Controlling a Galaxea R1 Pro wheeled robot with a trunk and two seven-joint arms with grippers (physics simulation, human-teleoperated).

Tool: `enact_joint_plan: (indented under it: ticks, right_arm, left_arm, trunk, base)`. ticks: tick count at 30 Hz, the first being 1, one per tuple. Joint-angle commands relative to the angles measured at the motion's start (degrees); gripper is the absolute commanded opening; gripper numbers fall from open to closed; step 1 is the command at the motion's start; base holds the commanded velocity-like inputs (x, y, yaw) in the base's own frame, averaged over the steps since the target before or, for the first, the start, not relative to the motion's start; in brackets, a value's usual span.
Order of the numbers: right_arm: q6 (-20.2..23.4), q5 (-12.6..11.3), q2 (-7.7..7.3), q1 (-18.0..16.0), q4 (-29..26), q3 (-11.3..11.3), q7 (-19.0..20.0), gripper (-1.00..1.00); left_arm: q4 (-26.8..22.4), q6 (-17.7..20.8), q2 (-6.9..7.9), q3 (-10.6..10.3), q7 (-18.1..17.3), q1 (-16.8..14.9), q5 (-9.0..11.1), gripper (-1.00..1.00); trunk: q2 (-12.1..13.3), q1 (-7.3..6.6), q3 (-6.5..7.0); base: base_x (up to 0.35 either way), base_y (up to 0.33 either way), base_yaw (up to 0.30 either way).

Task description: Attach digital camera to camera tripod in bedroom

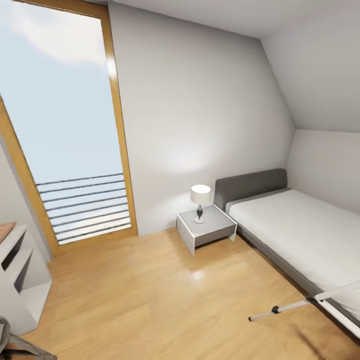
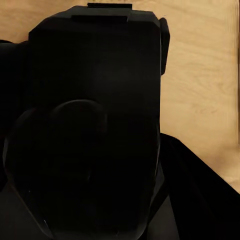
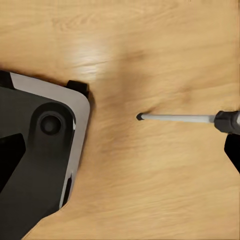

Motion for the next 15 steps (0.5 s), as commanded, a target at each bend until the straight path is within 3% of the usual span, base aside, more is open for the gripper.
enact_joint_plan:
  ticks: [1, 7, 15]
  right_arm:
    - [-0.1, 0.5, -0.03, -0.1, 0.2, -0.5, 0.1, 1.0]
    - [-0.1, 0.5, -0.03, -0.1, 0.2, -0.5, 0.1, 1.0]
    - [-0.1, 0.5, -0.03, -0.1, 0.2, -0.5, 0.1, 1.0]
  left_arm:
    - [0.0, 0.2, 0.02, -0.5, -0.2, 0.0, 0.5, -1.0]
    - [0.0, -0.1, 0.02, -0.5, -0.2, 0.0, 0.5, -1.0]
    - [0.0, -0.4, 0.02, -0.5, -0.2, 0.0, 0.5, -1.0]
  trunk:
    - [0.0, 0.05, -0.01]
    - [0.0, 0.05, -0.01]
    - [0.0, 0.05, -0.01]
  base:
    - [0.33, 0.146, -0.294]
    - [0.301, 0.156, -0.294]
    - [0.071, 0.042, -0.294]
